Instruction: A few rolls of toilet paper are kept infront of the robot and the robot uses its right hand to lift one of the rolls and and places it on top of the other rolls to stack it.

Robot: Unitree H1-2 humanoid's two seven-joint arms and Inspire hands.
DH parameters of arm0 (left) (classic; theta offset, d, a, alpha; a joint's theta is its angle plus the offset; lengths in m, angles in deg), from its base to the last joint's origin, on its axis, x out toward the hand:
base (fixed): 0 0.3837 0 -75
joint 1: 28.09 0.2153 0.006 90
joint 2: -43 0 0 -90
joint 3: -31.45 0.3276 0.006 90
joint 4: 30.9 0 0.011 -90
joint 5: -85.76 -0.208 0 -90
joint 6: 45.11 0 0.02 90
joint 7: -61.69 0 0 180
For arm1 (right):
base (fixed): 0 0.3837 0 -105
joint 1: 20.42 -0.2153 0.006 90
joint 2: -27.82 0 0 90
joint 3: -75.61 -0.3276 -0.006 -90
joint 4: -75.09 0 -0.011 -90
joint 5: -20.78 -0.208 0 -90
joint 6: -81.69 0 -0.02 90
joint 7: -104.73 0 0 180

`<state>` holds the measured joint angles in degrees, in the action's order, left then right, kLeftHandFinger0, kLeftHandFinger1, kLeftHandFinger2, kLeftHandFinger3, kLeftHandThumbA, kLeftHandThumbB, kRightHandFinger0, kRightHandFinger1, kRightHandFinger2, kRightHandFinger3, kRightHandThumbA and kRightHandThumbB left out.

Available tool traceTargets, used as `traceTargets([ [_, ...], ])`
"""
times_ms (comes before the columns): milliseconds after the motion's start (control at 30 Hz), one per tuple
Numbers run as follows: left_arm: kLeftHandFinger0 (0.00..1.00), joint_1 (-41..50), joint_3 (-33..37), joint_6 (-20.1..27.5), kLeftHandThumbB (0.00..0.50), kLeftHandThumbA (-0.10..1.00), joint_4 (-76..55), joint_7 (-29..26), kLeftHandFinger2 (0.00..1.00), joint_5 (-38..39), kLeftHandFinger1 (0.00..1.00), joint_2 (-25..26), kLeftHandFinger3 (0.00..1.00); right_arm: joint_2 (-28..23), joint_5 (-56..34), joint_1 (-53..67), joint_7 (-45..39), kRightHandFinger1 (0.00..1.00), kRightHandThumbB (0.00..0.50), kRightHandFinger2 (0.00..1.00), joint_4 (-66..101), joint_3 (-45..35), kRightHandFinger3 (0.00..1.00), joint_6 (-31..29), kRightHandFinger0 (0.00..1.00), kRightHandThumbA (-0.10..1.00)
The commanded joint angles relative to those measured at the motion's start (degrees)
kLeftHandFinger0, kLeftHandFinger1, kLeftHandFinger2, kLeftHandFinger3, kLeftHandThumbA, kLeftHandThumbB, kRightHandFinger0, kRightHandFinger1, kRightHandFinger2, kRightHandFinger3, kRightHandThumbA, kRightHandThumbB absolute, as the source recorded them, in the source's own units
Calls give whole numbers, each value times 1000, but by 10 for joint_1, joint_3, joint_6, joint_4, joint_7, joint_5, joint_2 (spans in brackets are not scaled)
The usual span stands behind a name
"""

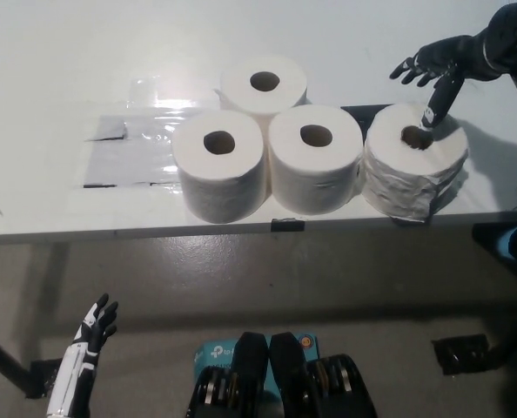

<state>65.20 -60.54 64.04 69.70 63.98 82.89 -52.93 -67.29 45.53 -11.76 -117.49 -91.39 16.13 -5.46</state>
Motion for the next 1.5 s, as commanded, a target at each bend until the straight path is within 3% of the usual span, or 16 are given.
traceTargets([
  [0, 1000, 6, 3, 26, 201, 1000, -10, 2, 1000, -5, 1000, 6, 1000, -4, 11, -16, 22, 1000, 471, 1000, -2, 0, 1000, -20, 1000, 1000],
  [267, 1000, 6, 3, 24, 208, 1000, -13, 1, 1000, -5, 1000, 6, 1000, 6, 13, -9, 49, 1000, 474, 1000, -7, -6, 1000, 10, 1000, 944],
  [567, 1000, 6, 4, 23, 206, 1000, -12, 2, 1000, -5, 1000, 6, 1000, 15, 64, 8, 90, 1000, 499, 1000, -12, 43, 1000, -12, 1000, 967],
  [867, 1000, 14, 6, 26, 206, 1000, -14, -3, 1000, -13, 1000, 1, 1000, 38, 71, 28, 158, 1000, 434, 1000, -38, 51, 1000, 26, 1000, 894],
  [900, 1000, 14, 6, 27, 206, 1000, -13, -3, 1000, -11, 1000, -1, 1000, 38, 67, 29, 160, 1000, 419, 1000, -40, 48, 1000, 28, 872, 888],
  [933, 1000, 14, 6, 29, 208, 1000, -12, -4, 1000, -11, 1000, -2, 1000, 40, 59, 31, 170, 744, 346, 908, -42, 39, 1000, 30, 605, 878],
  [967, 1000, 14, 5, 27, 209, 1000, -13, -4, 1000, -9, 1000, -2, 1000, 40, 56, 32, 176, 598, 335, 762, -43, 34, 912, 29, 437, 877],
  [1000, 1000, 14, 4, 26, 200, 1000, -15, -4, 1000, -8, 1000, -2, 1000, 40, 47, 35, 185, 308, 246, 435, -42, 24, 567, 25, 146, 844],
  [1033, 1000, 14, 4, 25, 193, 1000, -16, -4, 1000, -8, 1000, -2, 1000, 40, 48, 40, 202, 107, 179, 217, -40, 22, 327, 13, 13, 823],
  [1067, 1000, 10, 3, 24, 186, 1000, -16, -4, 1000, -6, 1000, -3, 1000, 38, 49, 43, 215, 21, 136, 65, -37, 19, 257, 3, 3, 816],
  [1100, 1000, 8, 2, 23, 185, 1000, -16, -4, 1000, -6, 1000, -3, 1000, 37, 52, 44, 221, 1, 94, 3, -36, 20, 97, -3, 0, 840],
  [1200, 1000, 6, 2, 23, 206, 1000, -15, -4, 1000, -9, 1000, -1, 1000, 34, 61, 50, 221, 69, 58, 162, -36, 25, 41, -12, 0, 961],
  [1233, 1000, 5, 2, 26, 206, 1000, -14, -4, 1000, -10, 1000, -1, 1000, 32, 59, 52, 219, 134, 69, 230, -37, 23, 43, -14, 57, 984],
  [1367, 1000, 3, 2, 27, 201, 1000, -14, -3, 1000, -7, 1000, -1, 1000, 25, 31, 54, 202, 280, 57, 643, -42, -10, 236, 2, 0, 981],
  [1400, 1000, 3, 1, 25, 198, 1000, -16, -2, 1000, -4, 1000, -1, 1000, 22, 20, 55, 200, 263, 60, 669, -42, -25, 242, 6, 0, 975],
  [1467, 1000, 2, 0, 25, 195, 1000, -16, -5, 1000, -7, 1000, 0, 1000, 16, -22, 60, 199, 196, 64, 593, -42, -77, 168, 23, 0, 937],
])
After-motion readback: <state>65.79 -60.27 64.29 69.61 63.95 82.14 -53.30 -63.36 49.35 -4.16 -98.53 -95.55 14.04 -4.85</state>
